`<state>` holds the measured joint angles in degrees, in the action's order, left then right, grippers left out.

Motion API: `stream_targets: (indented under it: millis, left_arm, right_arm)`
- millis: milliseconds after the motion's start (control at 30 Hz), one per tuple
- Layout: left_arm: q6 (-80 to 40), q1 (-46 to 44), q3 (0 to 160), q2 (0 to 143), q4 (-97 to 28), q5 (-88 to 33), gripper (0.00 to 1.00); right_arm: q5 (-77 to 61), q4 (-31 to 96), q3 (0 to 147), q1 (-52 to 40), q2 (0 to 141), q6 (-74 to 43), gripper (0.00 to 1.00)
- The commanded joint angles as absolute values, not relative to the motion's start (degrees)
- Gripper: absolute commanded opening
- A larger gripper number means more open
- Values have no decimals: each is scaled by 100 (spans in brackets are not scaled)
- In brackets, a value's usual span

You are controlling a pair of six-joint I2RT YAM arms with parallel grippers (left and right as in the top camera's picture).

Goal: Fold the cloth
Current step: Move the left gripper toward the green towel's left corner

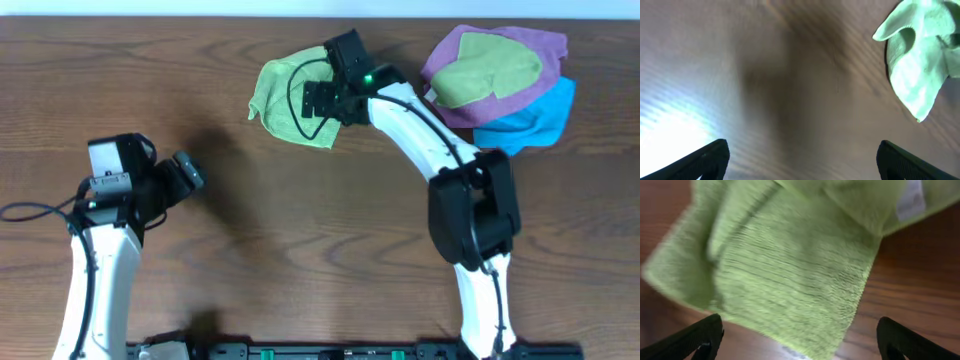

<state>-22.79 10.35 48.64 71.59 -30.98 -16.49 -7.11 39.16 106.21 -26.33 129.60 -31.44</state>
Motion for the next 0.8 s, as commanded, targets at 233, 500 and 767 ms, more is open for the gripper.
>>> stream_targets:
  millis: [233,500,767]
  left_arm:
    - [-2871,1046,5096,7765,-2257,-1831,95]
    - [-3116,1046,5096,7837,-1809,-1914,95]
    - [-3223,1046,5094,7837,-1865,-2102,95]
  right_arm:
    - [-910,3811,10569,-2589,13340,-3586,95]
    - [-1096,3763,10569,-2591,13535,-3793,93]
    - [-1098,3614,10569,-2596,13572,-3817,92]
